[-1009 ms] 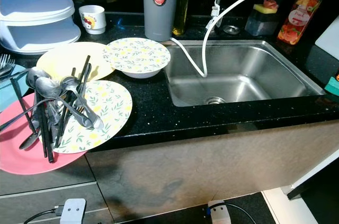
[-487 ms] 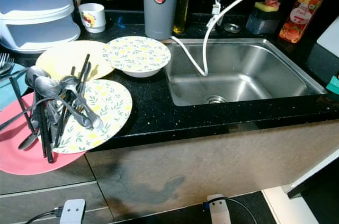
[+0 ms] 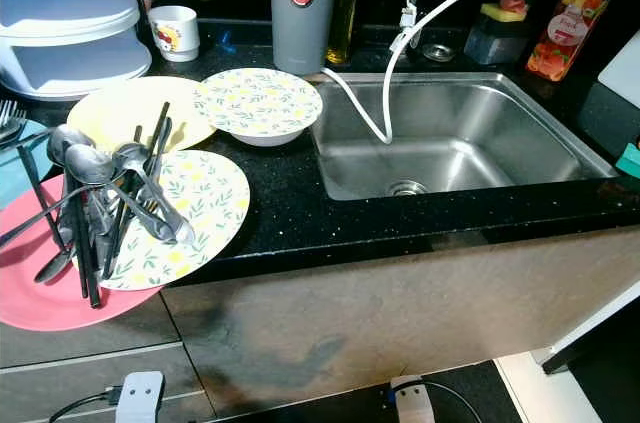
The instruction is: Kitchen organization
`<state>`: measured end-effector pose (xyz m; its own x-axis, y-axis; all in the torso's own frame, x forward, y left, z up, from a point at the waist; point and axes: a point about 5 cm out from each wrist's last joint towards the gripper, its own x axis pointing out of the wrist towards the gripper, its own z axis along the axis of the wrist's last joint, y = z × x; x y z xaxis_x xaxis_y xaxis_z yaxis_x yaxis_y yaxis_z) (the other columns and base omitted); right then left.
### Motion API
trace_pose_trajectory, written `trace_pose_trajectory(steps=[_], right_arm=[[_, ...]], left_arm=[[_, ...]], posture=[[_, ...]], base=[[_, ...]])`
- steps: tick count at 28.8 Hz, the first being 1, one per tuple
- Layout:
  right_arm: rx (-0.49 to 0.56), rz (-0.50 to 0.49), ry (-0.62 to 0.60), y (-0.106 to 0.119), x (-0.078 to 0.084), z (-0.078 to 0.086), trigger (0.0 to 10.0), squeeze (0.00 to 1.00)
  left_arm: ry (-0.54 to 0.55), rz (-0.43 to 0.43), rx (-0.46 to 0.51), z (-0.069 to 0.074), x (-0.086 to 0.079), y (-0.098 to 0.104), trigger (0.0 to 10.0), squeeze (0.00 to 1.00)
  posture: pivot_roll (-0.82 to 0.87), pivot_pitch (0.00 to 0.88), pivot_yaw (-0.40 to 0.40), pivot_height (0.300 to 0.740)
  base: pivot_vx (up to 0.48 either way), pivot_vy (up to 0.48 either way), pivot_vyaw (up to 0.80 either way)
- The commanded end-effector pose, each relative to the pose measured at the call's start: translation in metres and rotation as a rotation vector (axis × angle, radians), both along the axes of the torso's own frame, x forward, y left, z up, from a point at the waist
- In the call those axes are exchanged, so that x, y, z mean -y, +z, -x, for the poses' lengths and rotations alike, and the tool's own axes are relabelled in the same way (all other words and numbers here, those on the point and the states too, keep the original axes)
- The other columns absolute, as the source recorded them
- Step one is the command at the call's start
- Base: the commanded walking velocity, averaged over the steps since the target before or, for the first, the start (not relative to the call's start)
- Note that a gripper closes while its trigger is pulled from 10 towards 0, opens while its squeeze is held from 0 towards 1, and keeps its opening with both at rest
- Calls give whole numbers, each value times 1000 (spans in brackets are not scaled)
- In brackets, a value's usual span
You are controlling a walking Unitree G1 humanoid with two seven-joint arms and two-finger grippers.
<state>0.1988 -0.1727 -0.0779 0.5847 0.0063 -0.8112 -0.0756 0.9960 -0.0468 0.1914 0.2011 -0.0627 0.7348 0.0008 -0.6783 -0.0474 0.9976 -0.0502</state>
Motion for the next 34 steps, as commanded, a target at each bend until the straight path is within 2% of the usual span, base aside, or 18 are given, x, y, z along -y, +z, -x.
trace_pose_trajectory(steps=[1, 4, 7, 12, 13, 14, 17, 23, 32, 34], right_arm=[[-28, 10, -21, -4, 6, 8, 10000, 0], [-31, 15, -14, -4, 5, 8, 10000, 0], [1, -13, -45, -1, 4, 2, 10000, 0], [-17, 4, 5, -3, 3, 6, 10000, 0], [-10, -5, -35, -3, 6, 7, 10000, 0], [-8, -8, -43, -3, 6, 7, 10000, 0], [-26, 8, 7, -6, 4, 13, 10000, 0], [-32, 13, -5, -7, 5, 16, 10000, 0], [-16, 15, 8, -4, 3, 8, 10000, 0], [-4, 10, 10, -2, -1, 3, 10000, 0]], left_arm=[[-8, 10, -24, 4, 4, -4, 10000, 0], [-6, 13, -29, 4, 4, -4, 10000, 0], [-71, 23, -59, 8, 11, -8, 10000, 0], [-69, 29, -54, 8, 11, -8, 10000, 0], [-62, -31, -40, 8, 9, -8, 10000, 0], [-38, -35, -39, 7, 8, -8, 10000, 0], [24, -4, -60, 8, 3, -9, 10000, 0], [-35, -13, -67, 13, 4, -11, 10000, 0], [-31, -12, -72, 15, 4, -13, 10000, 0], [-47, -36, -62, 12, 3, -11, 10000, 0]], posture=[[55, 124, -74, 740], [48, 131, -55, 740], [45, 127, -56, 740], [40, 143, -33, 740], [38, 133, -44, 740], [42, 130, -52, 740], [47, 128, -53, 740], [51, 117, -55, 740], [51, 113, -46, 740], [52, 115, -41, 740]], base=[[0, 0, 0], [0, 0, 0], [0, 0, 0], [0, 0, 0], [0, 0, 0], [0, 0, 0], [0, 0, 0], [0, 0, 0], [0, 0, 0], [0, 0, 0]])
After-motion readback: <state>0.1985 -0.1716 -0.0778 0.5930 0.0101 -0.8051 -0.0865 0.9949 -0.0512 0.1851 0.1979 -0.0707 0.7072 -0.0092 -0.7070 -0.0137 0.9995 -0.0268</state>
